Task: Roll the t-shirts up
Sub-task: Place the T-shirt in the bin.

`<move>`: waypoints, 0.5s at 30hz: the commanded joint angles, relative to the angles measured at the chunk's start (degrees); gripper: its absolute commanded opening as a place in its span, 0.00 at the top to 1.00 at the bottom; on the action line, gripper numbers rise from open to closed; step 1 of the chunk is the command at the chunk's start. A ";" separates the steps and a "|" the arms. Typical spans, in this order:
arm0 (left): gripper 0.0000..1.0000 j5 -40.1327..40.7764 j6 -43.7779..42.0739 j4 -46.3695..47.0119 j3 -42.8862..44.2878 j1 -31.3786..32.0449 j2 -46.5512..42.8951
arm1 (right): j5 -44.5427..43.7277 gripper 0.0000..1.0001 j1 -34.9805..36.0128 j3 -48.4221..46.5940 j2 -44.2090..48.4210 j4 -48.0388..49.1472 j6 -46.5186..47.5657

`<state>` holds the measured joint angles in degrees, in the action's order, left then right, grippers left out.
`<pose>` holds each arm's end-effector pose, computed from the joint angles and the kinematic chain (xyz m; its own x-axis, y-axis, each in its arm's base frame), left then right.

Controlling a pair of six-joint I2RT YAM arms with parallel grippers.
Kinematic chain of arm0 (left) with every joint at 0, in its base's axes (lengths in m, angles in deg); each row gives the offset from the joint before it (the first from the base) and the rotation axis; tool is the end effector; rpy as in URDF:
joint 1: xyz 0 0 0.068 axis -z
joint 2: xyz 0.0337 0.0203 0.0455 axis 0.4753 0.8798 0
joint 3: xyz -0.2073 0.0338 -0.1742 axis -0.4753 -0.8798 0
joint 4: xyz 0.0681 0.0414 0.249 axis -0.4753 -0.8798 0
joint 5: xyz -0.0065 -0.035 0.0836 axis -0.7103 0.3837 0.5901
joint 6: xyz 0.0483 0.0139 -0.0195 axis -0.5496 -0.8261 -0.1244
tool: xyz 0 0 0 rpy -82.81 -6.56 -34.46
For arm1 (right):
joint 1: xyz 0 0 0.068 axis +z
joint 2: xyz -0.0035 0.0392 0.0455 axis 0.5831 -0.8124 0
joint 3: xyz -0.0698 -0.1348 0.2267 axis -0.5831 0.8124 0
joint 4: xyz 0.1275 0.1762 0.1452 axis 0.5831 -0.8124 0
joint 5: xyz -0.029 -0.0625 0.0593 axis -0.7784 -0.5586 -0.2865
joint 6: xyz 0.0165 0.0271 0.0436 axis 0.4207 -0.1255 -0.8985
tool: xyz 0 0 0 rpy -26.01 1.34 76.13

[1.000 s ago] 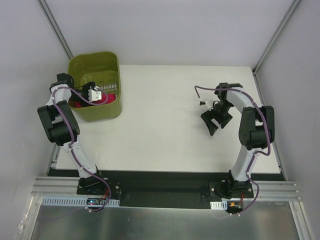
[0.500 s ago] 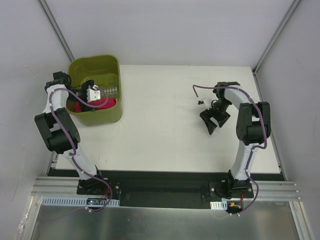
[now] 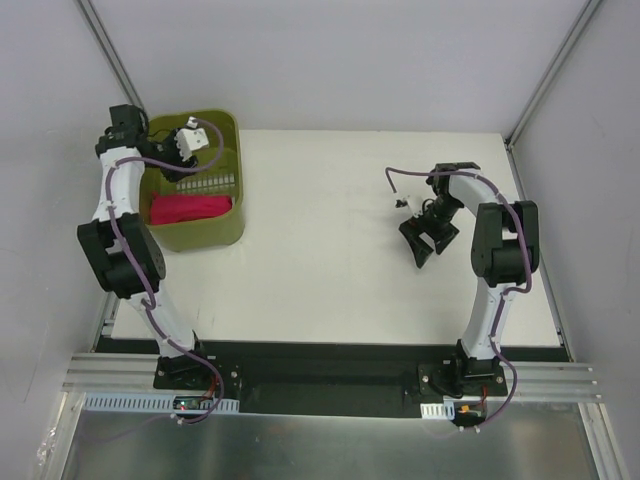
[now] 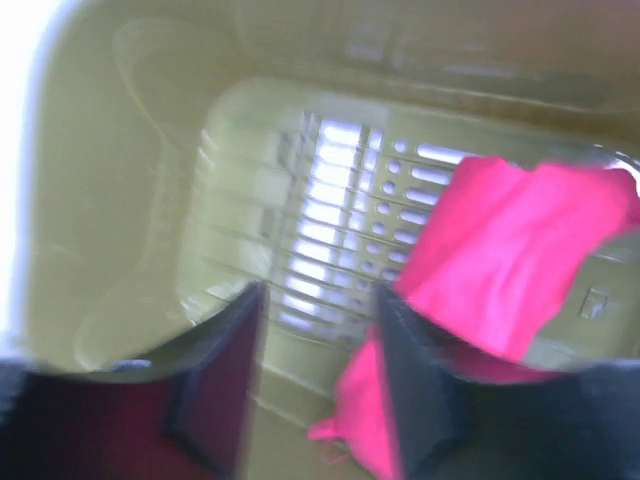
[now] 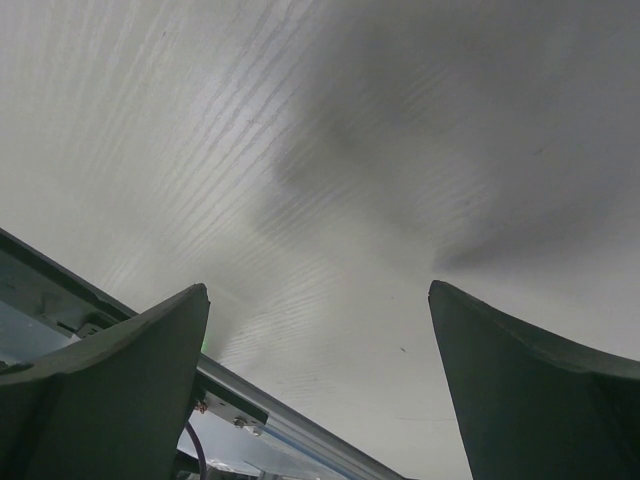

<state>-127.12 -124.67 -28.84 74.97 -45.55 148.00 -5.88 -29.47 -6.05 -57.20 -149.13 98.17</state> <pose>0.4011 0.0972 0.3272 0.1474 0.7649 -0.6270 0.7400 0.3353 0.5830 0.3698 0.0491 0.1722 -0.5054 -0.8469 -0.1654 -0.8584 0.4739 0.1965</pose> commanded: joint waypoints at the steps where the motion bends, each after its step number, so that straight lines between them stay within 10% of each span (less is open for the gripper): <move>1: 0.62 19.67 28.43 5.07 9.32 4.33 7.96 | 1.30 0.04 -0.39 -3.22 0.18 -1.36 0.63; 6: 0.95 24.88 40.75 -3.80 20.44 5.74 15.27 | 1.38 0.04 -0.31 -2.34 0.54 -0.40 0.45; 15: 1.00 25.23 55.35 -11.81 17.04 7.68 19.50 | 1.91 0.04 -0.48 -3.30 -0.25 0.05 0.19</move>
<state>-103.38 -80.01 -34.48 92.59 -38.66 166.01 -5.23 -29.58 -7.38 -57.37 -148.03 98.15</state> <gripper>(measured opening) 0.002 0.957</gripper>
